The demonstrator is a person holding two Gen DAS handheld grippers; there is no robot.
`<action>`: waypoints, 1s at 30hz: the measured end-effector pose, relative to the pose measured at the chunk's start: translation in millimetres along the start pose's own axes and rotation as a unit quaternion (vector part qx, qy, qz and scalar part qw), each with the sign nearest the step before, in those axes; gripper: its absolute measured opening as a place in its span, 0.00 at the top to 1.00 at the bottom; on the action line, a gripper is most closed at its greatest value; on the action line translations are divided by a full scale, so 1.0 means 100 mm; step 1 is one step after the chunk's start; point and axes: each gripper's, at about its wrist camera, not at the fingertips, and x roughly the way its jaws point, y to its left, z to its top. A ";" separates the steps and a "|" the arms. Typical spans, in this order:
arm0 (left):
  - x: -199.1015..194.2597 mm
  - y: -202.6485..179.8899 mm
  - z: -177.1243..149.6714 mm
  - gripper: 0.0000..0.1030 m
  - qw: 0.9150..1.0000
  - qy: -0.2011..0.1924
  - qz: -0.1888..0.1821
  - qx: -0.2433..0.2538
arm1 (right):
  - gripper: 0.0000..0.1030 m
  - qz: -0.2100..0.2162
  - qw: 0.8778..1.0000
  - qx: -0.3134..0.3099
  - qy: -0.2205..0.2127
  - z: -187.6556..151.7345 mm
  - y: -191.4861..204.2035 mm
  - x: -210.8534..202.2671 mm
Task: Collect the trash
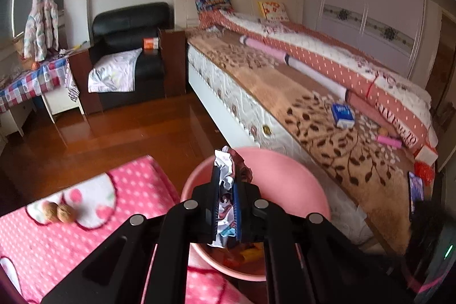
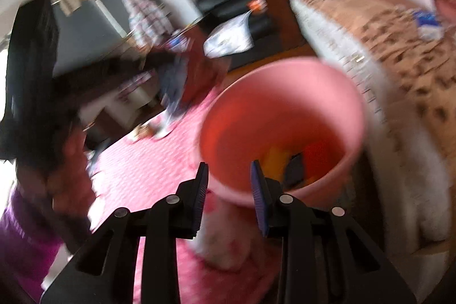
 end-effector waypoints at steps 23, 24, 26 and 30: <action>-0.54 0.62 -0.08 0.93 0.999 -0.012 0.015 -0.044 | 0.45 0.046 0.936 -0.301 0.176 -0.59 1.33 1.13; -0.53 0.62 -0.08 0.93 0.999 -0.011 0.014 -0.045 | 0.45 0.047 0.937 -0.300 0.175 -0.59 1.33 1.15; -0.53 0.63 -0.09 0.93 0.999 -0.009 0.014 -0.045 | 0.45 0.044 0.938 -0.294 0.179 -0.59 1.32 1.20; -0.50 0.59 -0.07 0.93 0.999 -0.005 0.020 -0.046 | 0.50 0.041 0.939 -0.293 0.174 -0.62 1.33 1.15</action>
